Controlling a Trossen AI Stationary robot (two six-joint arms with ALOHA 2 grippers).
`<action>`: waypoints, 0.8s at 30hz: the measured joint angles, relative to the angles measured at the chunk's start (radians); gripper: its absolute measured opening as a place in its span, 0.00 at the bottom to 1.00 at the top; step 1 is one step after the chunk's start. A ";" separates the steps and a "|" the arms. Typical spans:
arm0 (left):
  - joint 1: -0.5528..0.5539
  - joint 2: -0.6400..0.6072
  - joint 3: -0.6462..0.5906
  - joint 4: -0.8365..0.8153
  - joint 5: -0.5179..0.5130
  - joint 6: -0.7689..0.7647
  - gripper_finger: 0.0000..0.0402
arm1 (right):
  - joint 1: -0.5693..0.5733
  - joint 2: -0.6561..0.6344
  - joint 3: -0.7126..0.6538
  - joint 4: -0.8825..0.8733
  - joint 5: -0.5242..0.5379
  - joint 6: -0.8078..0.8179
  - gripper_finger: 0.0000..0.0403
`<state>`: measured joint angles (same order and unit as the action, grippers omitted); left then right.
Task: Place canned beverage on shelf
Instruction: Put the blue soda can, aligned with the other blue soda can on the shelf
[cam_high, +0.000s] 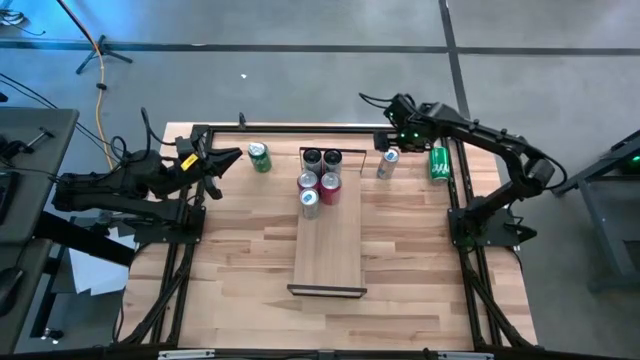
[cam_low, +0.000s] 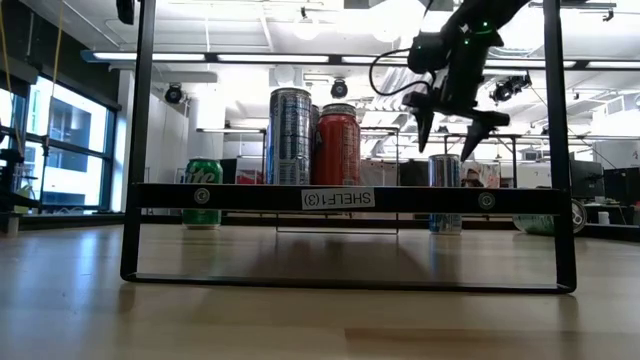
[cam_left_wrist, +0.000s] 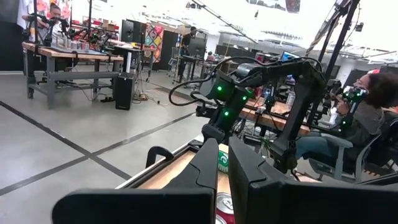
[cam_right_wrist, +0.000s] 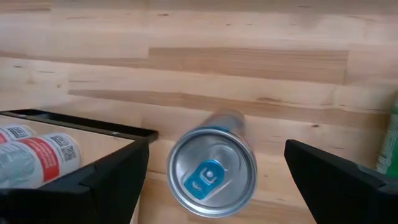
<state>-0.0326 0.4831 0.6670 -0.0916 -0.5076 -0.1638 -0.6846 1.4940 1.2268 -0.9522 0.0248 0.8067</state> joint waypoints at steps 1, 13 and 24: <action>0.000 0.000 0.000 0.000 0.000 0.000 0.00 | 0.000 0.000 -0.004 -0.001 0.000 0.001 0.90; 0.000 0.000 0.000 -0.003 0.000 0.001 0.00 | 0.033 -0.001 -0.075 0.062 0.015 0.073 0.90; 0.000 0.000 0.000 -0.047 0.000 -0.027 0.00 | 0.033 -0.001 -0.113 0.083 0.051 0.132 0.90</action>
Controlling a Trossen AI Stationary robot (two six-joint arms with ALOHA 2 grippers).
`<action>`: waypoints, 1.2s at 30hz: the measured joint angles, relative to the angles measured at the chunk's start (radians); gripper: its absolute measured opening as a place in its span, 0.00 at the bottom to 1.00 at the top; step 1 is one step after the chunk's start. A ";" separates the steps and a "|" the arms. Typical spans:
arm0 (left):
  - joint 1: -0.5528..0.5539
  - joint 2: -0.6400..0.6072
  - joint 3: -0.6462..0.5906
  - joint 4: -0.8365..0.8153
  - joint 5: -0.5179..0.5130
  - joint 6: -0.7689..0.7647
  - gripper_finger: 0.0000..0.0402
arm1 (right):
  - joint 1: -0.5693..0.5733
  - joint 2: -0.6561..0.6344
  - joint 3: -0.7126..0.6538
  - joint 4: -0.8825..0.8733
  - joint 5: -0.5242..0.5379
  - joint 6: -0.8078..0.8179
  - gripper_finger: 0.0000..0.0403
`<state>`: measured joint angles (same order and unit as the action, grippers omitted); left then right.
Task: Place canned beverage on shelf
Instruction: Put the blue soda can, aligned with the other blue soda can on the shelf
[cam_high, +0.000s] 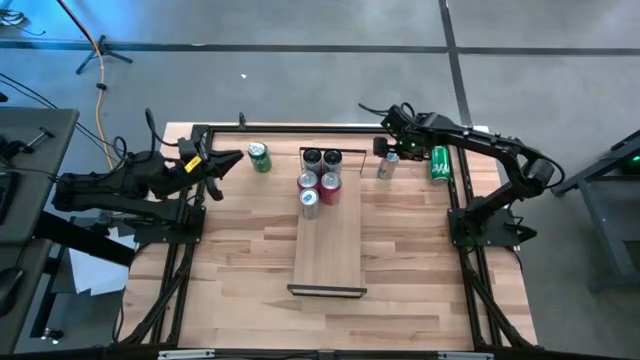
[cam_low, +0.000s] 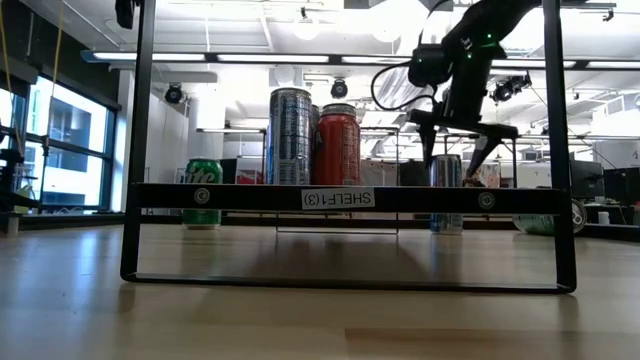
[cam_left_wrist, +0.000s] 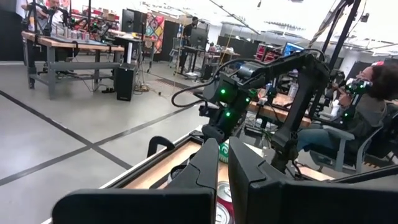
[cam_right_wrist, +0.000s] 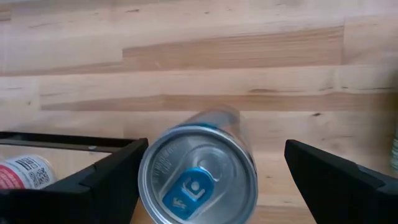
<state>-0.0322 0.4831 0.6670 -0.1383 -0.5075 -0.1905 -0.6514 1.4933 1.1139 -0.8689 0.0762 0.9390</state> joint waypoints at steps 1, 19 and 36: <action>0.000 0.000 0.000 -0.001 0.000 0.000 0.00 | 0.000 0.000 0.000 0.004 0.002 0.003 0.90; 0.000 0.000 0.000 0.000 0.000 -0.019 0.00 | 0.028 -0.001 0.000 -0.025 0.052 -0.005 0.57; 0.000 0.000 0.000 -0.031 0.000 -0.045 0.00 | 0.066 -0.087 0.017 -0.101 0.037 -0.151 0.57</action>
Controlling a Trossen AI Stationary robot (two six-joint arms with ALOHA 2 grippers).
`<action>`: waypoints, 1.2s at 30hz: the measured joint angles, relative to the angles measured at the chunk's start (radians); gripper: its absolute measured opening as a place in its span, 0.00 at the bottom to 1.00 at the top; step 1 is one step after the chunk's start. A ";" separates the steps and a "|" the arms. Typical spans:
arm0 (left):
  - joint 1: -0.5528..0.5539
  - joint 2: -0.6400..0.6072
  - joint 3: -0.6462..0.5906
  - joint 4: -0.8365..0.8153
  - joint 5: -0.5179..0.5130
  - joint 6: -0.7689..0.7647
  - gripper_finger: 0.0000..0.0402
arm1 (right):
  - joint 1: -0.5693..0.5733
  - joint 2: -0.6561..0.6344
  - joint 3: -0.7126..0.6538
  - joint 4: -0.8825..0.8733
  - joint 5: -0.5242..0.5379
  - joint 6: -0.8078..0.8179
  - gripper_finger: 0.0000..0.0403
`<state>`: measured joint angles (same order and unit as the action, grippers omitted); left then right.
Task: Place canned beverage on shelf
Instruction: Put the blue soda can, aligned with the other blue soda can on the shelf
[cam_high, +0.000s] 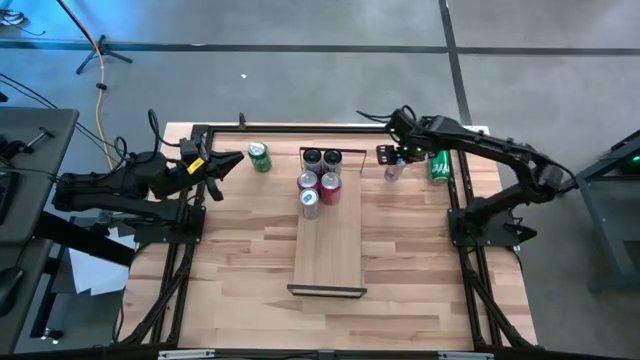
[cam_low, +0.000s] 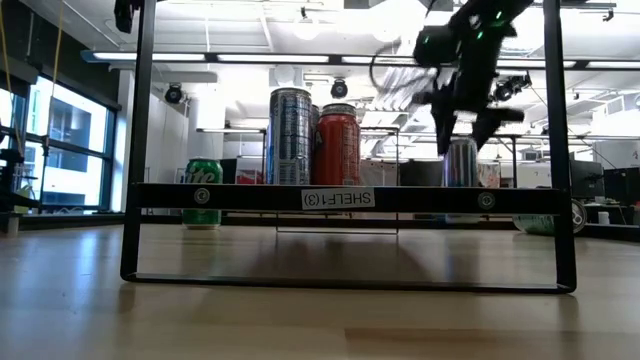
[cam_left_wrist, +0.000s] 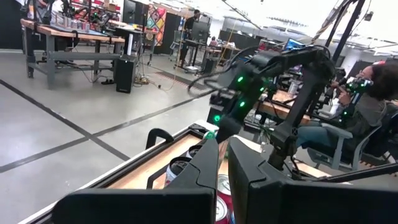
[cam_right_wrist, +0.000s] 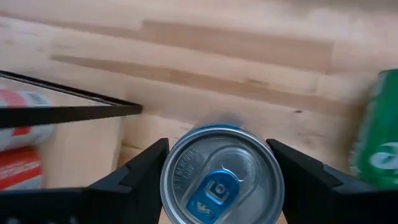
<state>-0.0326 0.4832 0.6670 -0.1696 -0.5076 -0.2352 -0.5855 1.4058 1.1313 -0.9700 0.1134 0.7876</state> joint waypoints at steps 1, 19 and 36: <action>0.000 0.000 0.000 0.000 0.000 0.000 0.00 | 0.004 -0.027 0.003 -0.012 0.009 -0.005 0.57; 0.000 0.000 0.000 0.002 -0.001 -0.025 0.00 | 0.286 -0.578 0.012 0.388 0.199 -0.138 0.57; 0.000 0.000 0.000 0.016 -0.004 -0.051 0.00 | 0.449 -0.468 0.013 0.864 -0.027 -0.299 0.57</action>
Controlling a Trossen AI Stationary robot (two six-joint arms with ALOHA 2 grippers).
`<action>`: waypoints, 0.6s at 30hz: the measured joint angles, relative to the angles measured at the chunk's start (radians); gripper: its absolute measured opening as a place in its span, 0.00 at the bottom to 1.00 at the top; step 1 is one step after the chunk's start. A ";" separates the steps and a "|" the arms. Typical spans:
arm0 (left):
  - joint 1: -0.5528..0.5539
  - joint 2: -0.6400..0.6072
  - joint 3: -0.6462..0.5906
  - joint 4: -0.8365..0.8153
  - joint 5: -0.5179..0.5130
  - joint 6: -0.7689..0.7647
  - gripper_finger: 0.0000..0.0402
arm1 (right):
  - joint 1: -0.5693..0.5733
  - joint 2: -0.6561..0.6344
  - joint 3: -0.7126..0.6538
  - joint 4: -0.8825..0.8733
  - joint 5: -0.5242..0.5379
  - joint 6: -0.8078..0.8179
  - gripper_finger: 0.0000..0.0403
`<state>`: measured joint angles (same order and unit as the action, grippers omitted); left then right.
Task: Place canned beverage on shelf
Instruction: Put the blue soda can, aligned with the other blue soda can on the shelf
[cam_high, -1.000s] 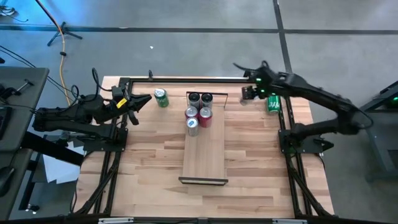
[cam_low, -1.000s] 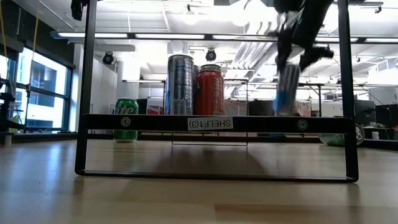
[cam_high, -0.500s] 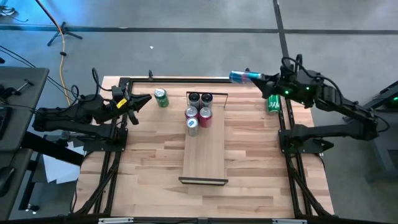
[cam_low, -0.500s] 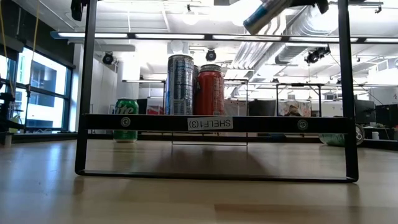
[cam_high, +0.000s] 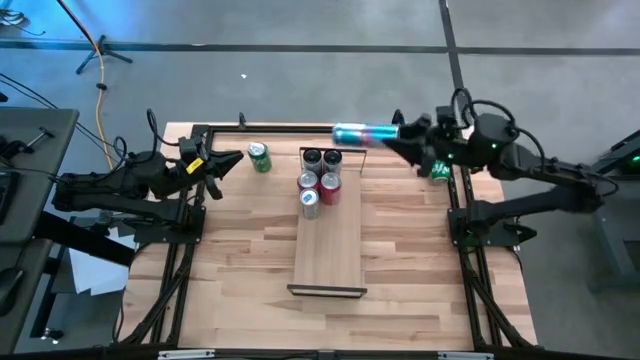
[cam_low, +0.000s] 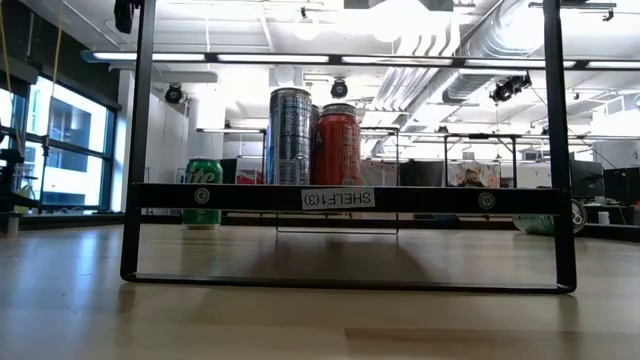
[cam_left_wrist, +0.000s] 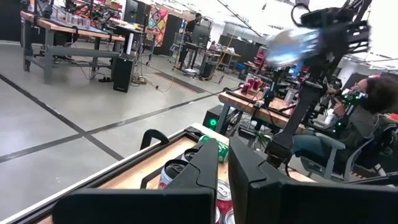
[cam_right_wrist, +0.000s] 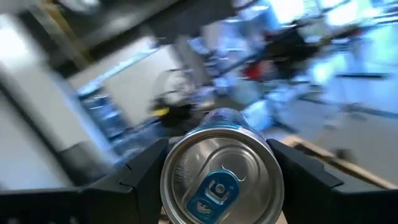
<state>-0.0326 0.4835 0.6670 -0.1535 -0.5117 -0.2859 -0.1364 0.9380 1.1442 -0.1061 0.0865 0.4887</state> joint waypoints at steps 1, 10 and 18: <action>0.000 0.000 0.000 0.000 0.000 0.000 0.00 | 0.023 0.015 0.001 0.033 -0.028 -0.003 0.57; 0.000 0.000 0.000 0.000 0.000 0.000 0.00 | 0.203 0.265 0.337 -0.348 -0.039 -0.045 0.57; 0.000 0.000 0.000 0.000 0.000 0.000 0.00 | 0.259 0.568 0.746 -0.901 -0.132 -0.061 0.57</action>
<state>-0.0323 0.4831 0.6670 -0.1532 -0.5121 -0.2859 0.1229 1.5064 1.8900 -1.0072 -0.0451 0.4278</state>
